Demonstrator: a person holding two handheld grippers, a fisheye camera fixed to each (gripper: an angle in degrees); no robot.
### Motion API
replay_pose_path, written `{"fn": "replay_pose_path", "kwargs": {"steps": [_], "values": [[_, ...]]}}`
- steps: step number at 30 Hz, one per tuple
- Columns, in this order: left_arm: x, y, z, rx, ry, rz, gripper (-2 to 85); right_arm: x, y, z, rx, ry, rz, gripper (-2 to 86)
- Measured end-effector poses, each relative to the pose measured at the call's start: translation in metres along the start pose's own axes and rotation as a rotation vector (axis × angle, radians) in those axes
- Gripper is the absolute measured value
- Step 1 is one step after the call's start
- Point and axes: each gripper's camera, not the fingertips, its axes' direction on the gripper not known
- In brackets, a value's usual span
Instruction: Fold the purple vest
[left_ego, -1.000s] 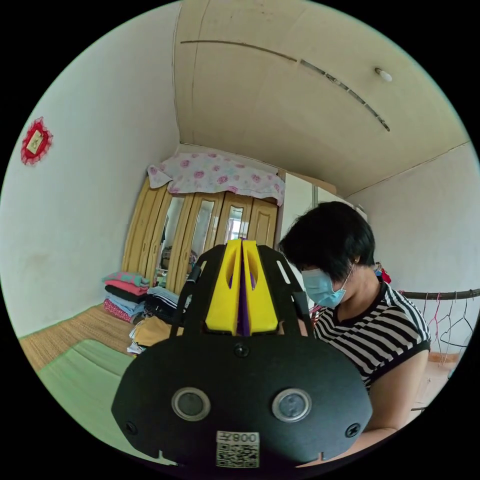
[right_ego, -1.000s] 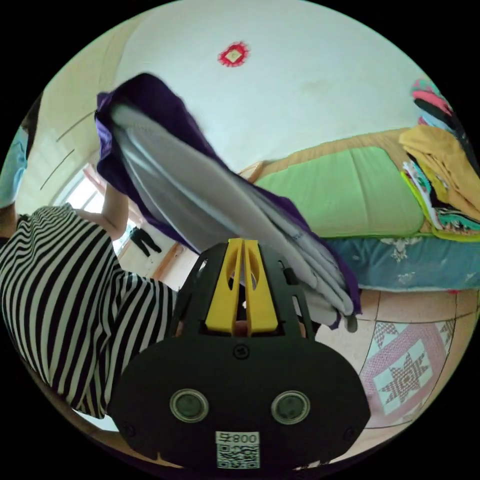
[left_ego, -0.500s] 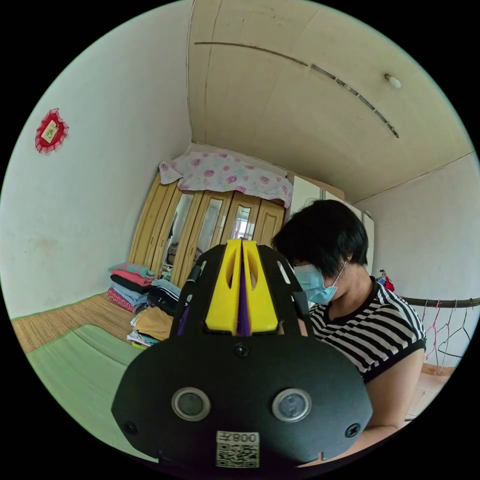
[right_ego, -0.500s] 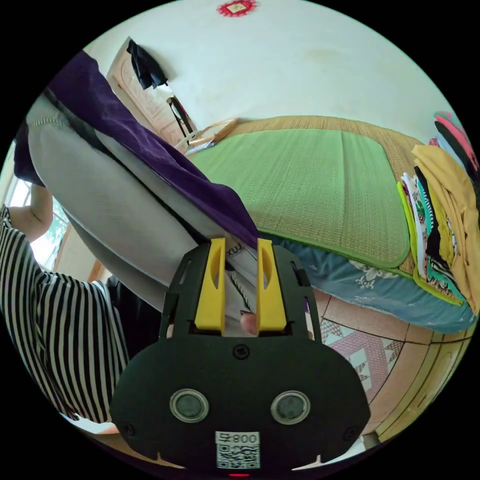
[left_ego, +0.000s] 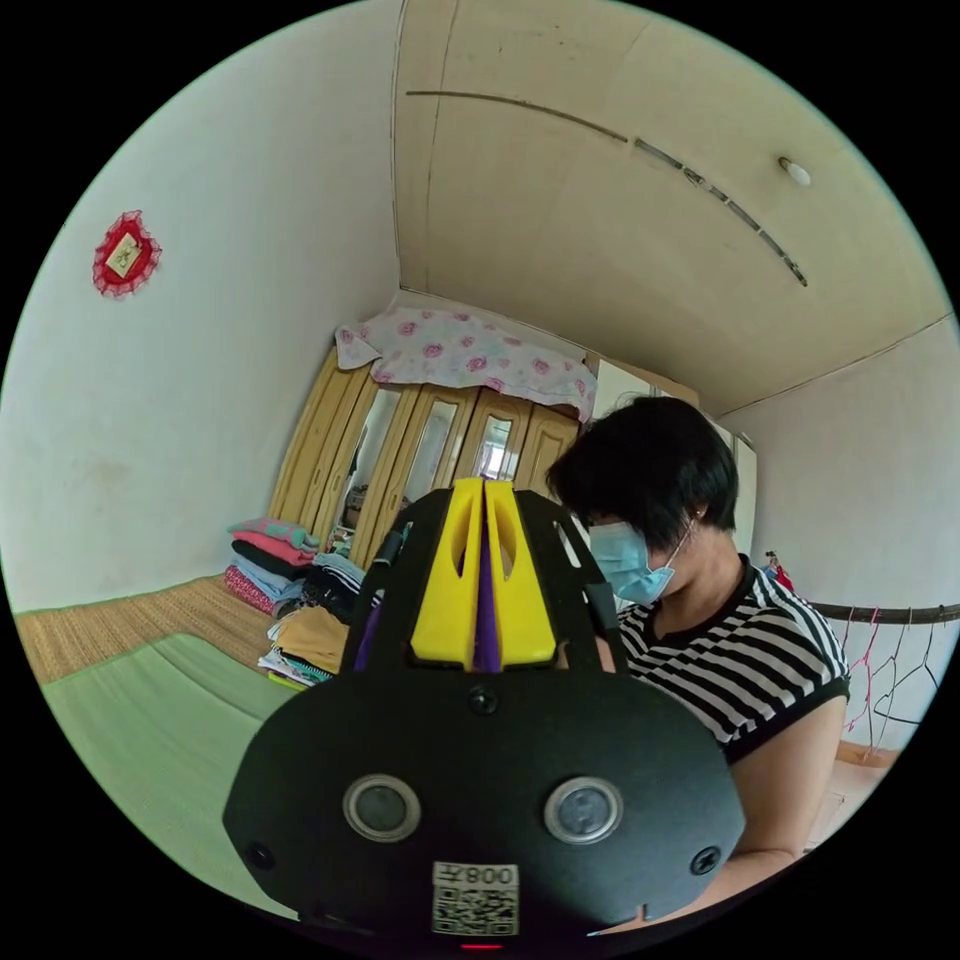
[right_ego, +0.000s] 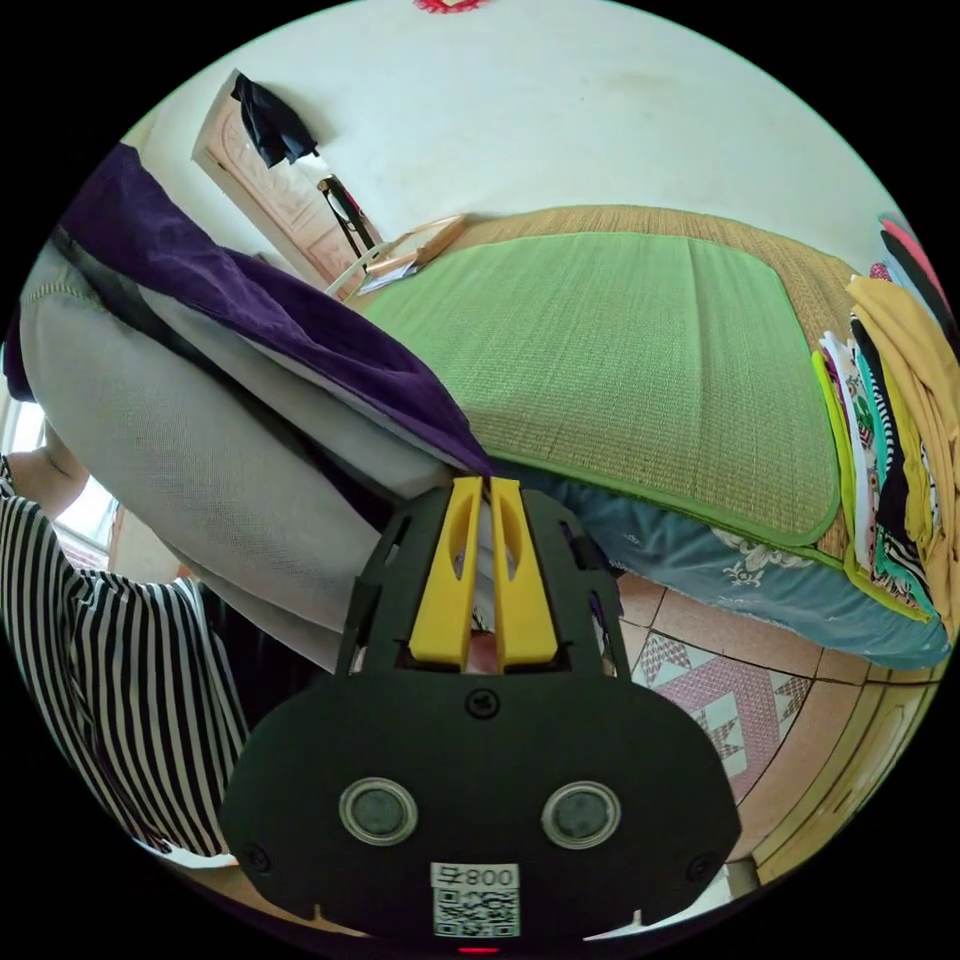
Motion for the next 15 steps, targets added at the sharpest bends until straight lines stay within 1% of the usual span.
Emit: {"fn": "replay_pose_path", "kwargs": {"steps": [3,6,9,11,15], "values": [[0.011,0.01,-0.014,0.013,-0.029,-0.005,0.0,0.003,0.014,-0.019,0.014,0.025,0.021,1.0],[0.024,0.022,-0.035,0.041,-0.076,-0.01,0.0,0.003,0.034,-0.062,0.09,0.104,0.064,0.6],[0.042,0.039,-0.063,0.078,-0.159,-0.018,-0.1,0.002,0.06,-0.121,0.22,0.153,0.116,0.4],[0.059,0.057,-0.088,0.112,-0.233,-0.032,-0.1,-0.008,0.084,-0.172,0.34,0.197,0.145,0.4],[0.087,0.087,-0.125,0.179,-0.329,-0.053,-0.1,-0.04,0.118,-0.244,0.509,0.293,0.136,0.3]]}}
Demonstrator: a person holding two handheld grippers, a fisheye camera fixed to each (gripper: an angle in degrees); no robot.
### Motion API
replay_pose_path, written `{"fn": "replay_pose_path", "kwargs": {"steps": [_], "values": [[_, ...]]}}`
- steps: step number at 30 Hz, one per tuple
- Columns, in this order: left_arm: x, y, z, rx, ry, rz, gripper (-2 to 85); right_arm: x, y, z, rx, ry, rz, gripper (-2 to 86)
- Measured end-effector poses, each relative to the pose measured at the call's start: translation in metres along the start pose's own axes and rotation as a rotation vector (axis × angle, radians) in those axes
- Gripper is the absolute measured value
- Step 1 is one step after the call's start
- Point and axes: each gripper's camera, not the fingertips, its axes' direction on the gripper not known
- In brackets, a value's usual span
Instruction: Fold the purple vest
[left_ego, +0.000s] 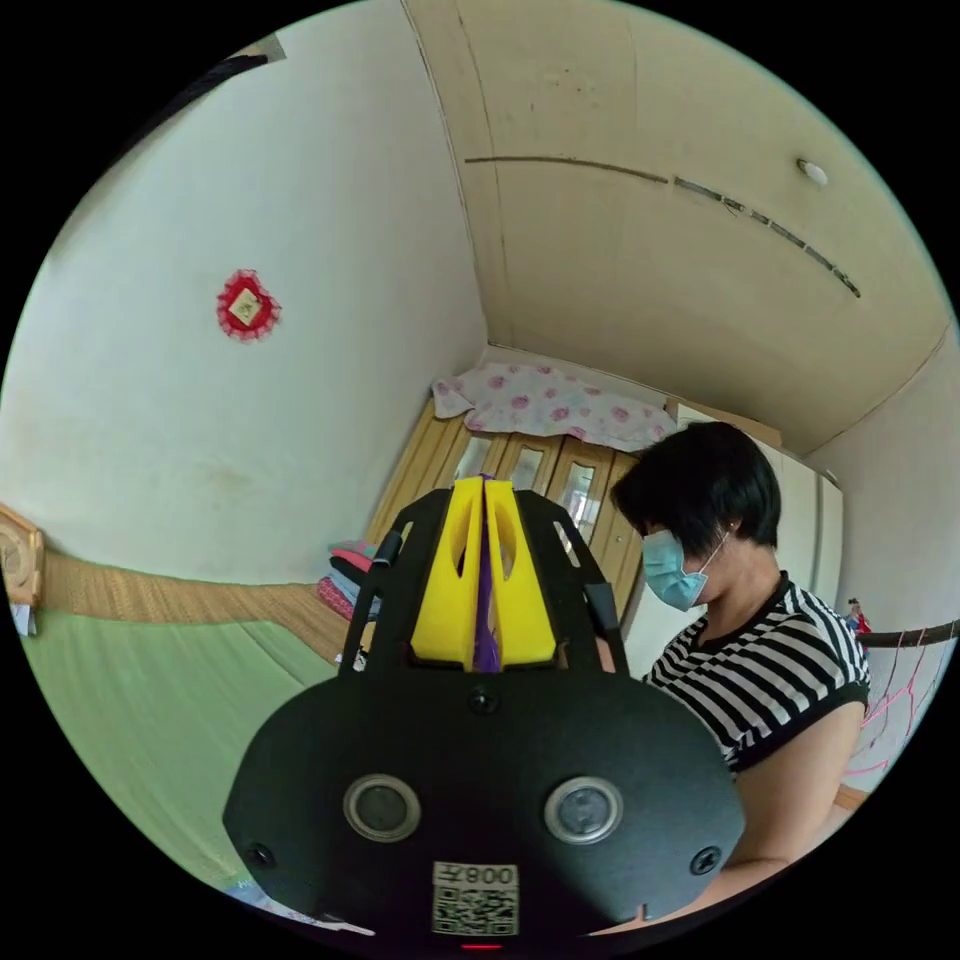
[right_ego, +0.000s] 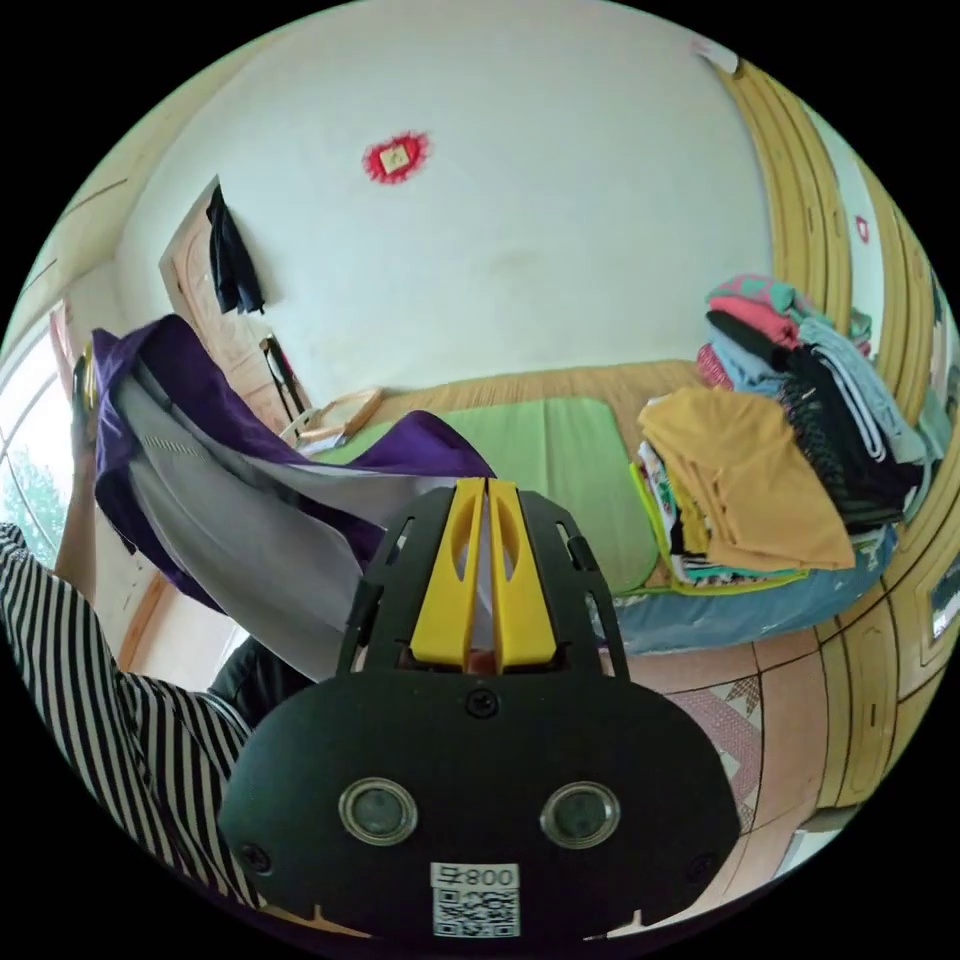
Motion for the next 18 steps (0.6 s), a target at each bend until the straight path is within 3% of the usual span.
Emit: {"fn": "replay_pose_path", "kwargs": {"steps": [11,18], "values": [[0.047,0.025,-0.083,0.129,-0.121,0.078,0.0,-0.064,-0.032,-0.191,0.431,0.161,-0.152,0.3],[0.03,0.017,-0.088,0.155,-0.153,0.114,0.0,-0.079,-0.106,-0.213,0.517,0.237,-0.222,0.3]]}}
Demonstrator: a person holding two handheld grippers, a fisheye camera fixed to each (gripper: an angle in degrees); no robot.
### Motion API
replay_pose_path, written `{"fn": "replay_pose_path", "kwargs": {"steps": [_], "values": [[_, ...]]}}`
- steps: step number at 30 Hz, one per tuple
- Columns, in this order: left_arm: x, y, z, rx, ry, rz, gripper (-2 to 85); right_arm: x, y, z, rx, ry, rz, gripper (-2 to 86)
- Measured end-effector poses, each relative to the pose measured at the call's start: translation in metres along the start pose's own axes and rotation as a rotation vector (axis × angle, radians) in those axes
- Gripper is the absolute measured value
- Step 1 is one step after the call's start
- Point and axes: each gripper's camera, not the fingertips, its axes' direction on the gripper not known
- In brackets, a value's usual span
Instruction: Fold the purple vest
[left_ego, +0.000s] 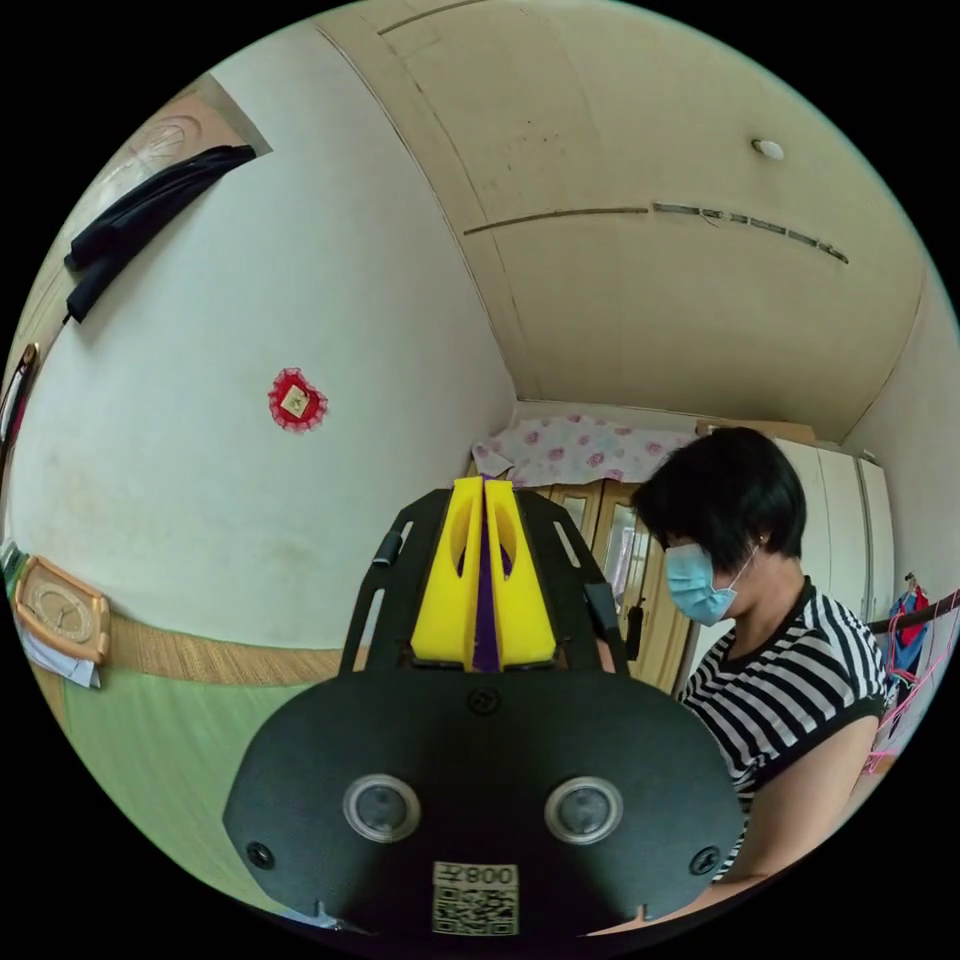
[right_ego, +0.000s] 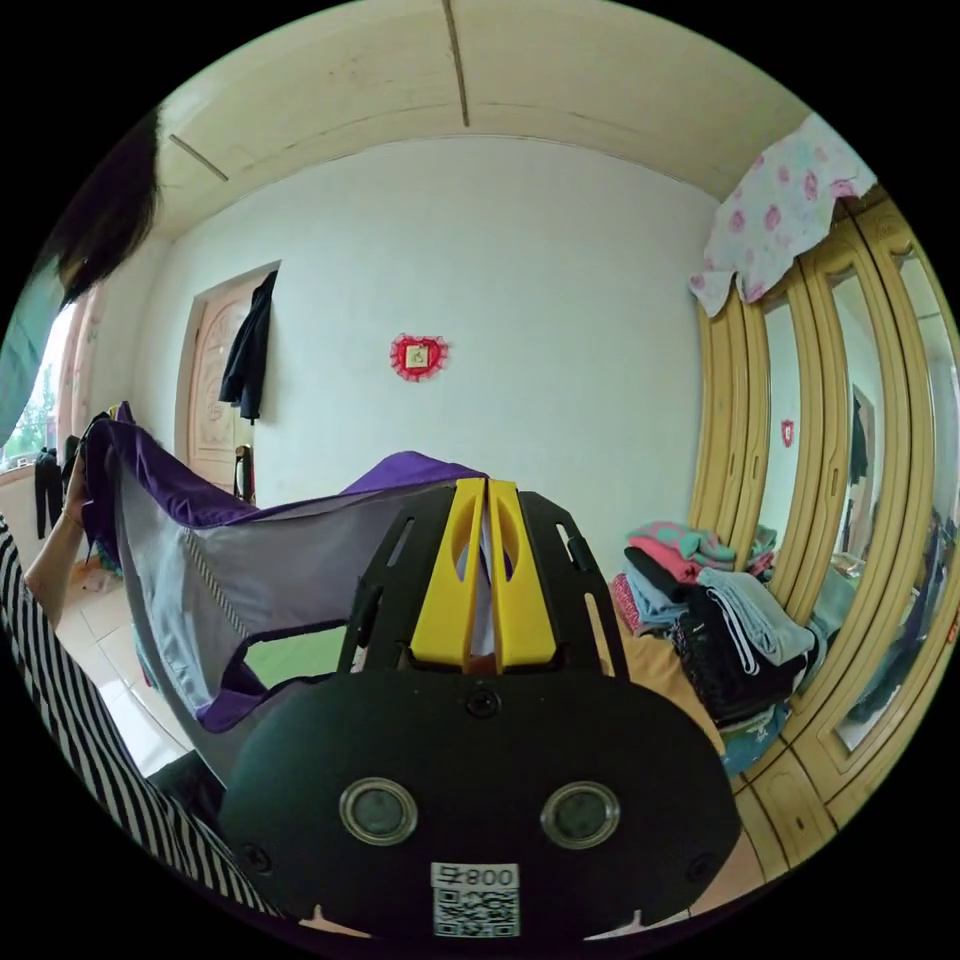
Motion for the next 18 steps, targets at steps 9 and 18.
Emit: {"fn": "replay_pose_path", "kwargs": {"steps": [9,18], "values": [[-0.16,0.009,0.089,-0.144,-0.288,-0.125,0.3,0.035,-0.105,0.23,-0.192,0.044,-0.021,0.2],[-0.425,0.13,0.215,-0.459,-0.578,-0.413,6.7,0.075,-0.143,0.596,-0.72,0.097,0.024,0.4]]}}
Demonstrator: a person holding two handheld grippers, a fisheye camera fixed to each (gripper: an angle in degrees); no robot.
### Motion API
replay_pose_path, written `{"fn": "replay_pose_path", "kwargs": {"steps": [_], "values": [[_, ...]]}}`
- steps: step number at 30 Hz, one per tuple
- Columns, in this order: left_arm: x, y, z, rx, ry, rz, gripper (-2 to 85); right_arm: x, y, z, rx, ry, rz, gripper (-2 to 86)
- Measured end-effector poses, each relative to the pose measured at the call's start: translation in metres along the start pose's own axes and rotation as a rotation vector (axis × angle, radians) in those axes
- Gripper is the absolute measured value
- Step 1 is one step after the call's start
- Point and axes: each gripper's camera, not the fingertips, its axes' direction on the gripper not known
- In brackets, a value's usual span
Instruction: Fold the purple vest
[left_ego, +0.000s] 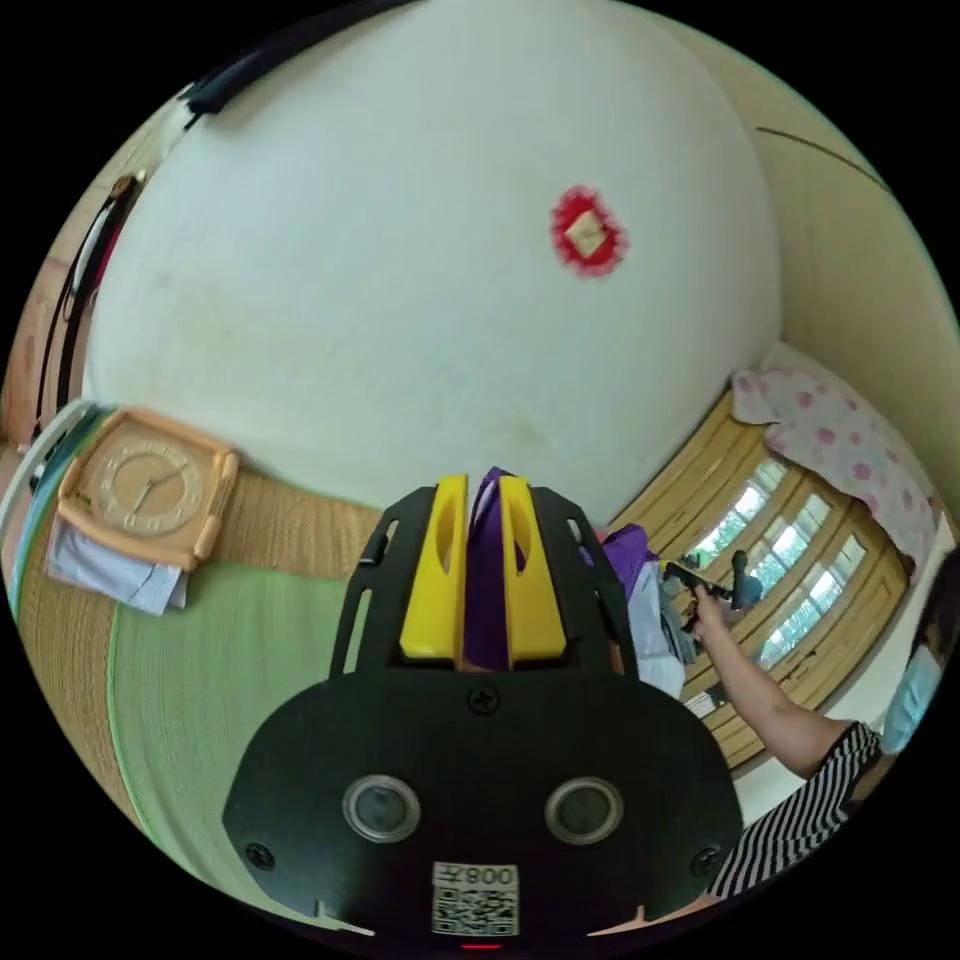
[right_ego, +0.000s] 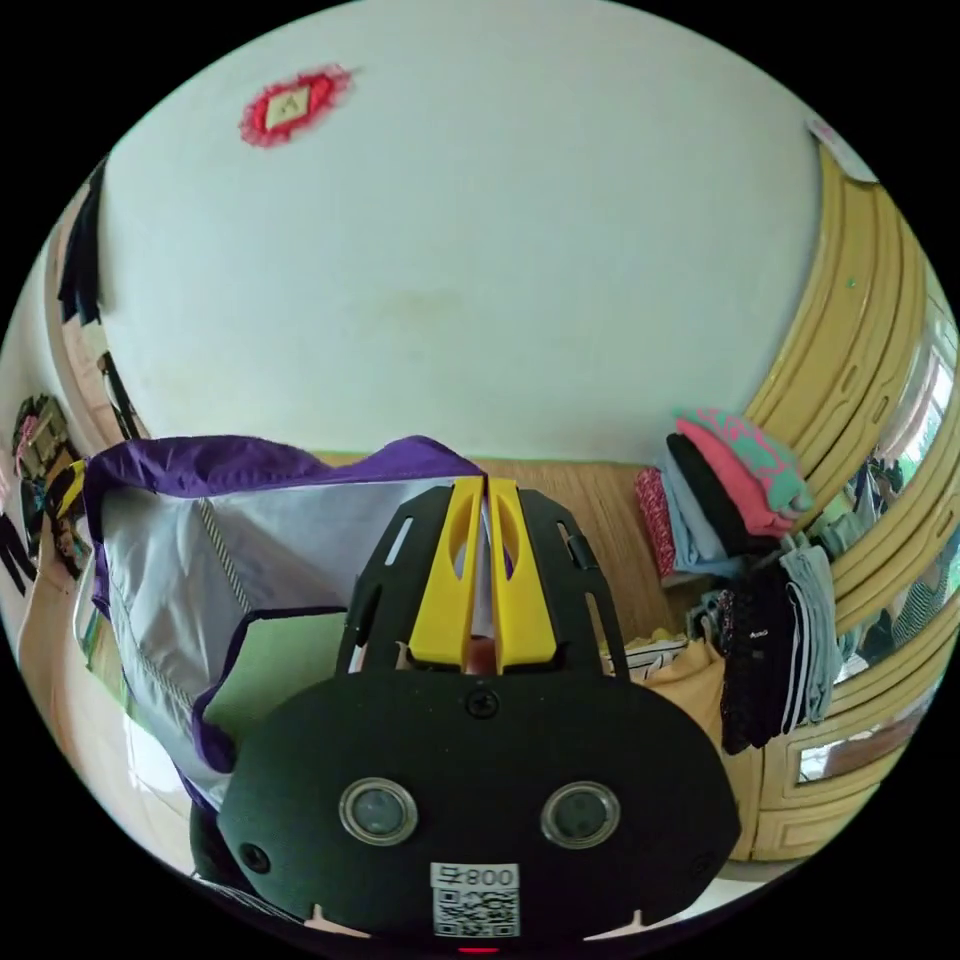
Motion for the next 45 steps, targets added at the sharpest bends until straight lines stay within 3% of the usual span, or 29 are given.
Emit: {"fn": "replay_pose_path", "kwargs": {"steps": [5,10,17,22,25,33,37,42,45], "values": [[-0.122,0.095,0.081,-0.197,-0.058,-0.2,12.2,-0.006,-0.044,0.173,-0.352,0.069,-0.006,-0.1],[-0.169,0.235,0.079,-0.357,-0.036,-0.336,12.9,-0.013,-0.033,0.247,-0.449,-0.009,0.008,-0.4],[-0.153,0.362,0.005,-0.401,-0.1,-0.427,13.3,-0.032,0.011,0.18,-0.349,-0.22,-0.093,-0.4],[-0.135,0.396,0.028,-0.546,-0.185,-0.377,12.0,-0.035,0.062,0.134,-0.341,-0.338,-0.028,-0.5],[-0.124,0.401,0.048,-0.608,-0.218,-0.362,7.0,-0.045,0.092,0.132,-0.402,-0.372,0.01,-0.5],[-0.038,0.353,-0.005,-0.411,-0.157,-0.23,3.0,-0.087,0.129,0.142,-0.573,-0.31,-0.047,-0.5],[-0.024,0.361,-0.014,-0.463,-0.249,-0.222,4.0,-0.103,0.14,0.157,-0.683,-0.243,-0.108,-0.5],[-0.013,0.39,-0.022,-0.39,-0.319,-0.305,6.7,-0.095,0.13,0.146,-0.67,-0.289,-0.055,-0.5],[0.021,0.387,-0.011,-0.317,-0.353,-0.226,7.8,-0.094,0.106,0.133,-0.606,-0.313,-0.041,-0.5]]}}
